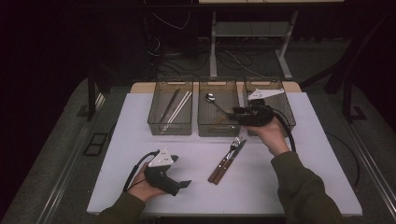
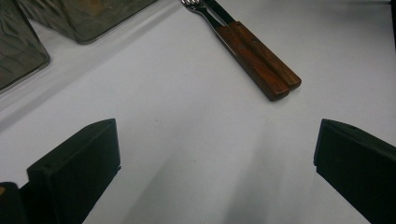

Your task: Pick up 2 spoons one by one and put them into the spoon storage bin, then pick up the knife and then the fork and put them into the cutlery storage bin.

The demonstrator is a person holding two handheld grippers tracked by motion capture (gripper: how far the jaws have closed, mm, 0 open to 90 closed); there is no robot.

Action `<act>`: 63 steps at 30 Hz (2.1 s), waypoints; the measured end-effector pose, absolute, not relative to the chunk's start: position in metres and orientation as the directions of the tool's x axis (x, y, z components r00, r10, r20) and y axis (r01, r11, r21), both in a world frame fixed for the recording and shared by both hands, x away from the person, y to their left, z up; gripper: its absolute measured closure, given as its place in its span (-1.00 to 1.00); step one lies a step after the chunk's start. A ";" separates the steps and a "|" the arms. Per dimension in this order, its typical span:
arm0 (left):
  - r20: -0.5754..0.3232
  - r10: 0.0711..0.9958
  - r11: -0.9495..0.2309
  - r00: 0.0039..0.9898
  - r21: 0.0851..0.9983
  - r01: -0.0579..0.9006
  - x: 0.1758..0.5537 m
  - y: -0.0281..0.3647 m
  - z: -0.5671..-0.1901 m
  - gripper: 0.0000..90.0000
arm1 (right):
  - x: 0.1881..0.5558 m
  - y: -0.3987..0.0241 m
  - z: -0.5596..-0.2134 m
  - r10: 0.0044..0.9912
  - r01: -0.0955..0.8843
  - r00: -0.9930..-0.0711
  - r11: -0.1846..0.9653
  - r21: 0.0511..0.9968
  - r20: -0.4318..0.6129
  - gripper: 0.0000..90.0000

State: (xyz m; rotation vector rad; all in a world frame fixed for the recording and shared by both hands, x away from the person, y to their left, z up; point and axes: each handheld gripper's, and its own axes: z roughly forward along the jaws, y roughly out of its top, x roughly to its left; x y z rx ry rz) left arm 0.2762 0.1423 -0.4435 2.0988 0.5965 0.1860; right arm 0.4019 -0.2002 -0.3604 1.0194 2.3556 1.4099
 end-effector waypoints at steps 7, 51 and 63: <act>-0.096 0.487 -0.461 0.868 0.816 0.349 0.276 0.143 -0.444 -1.00 | 0.386 -0.206 -0.376 0.634 0.469 -0.756 0.349 0.811 0.164 0.75; -0.093 0.481 -0.465 0.872 0.816 0.344 0.276 0.143 -0.444 -1.00 | 0.371 -0.164 -0.440 0.543 0.455 -0.839 0.664 0.593 0.036 1.00; -0.096 0.477 -0.468 0.874 0.813 0.345 0.276 0.142 -0.445 -1.00 | 0.370 -0.167 -0.436 0.522 0.447 -0.852 0.705 0.550 0.022 1.00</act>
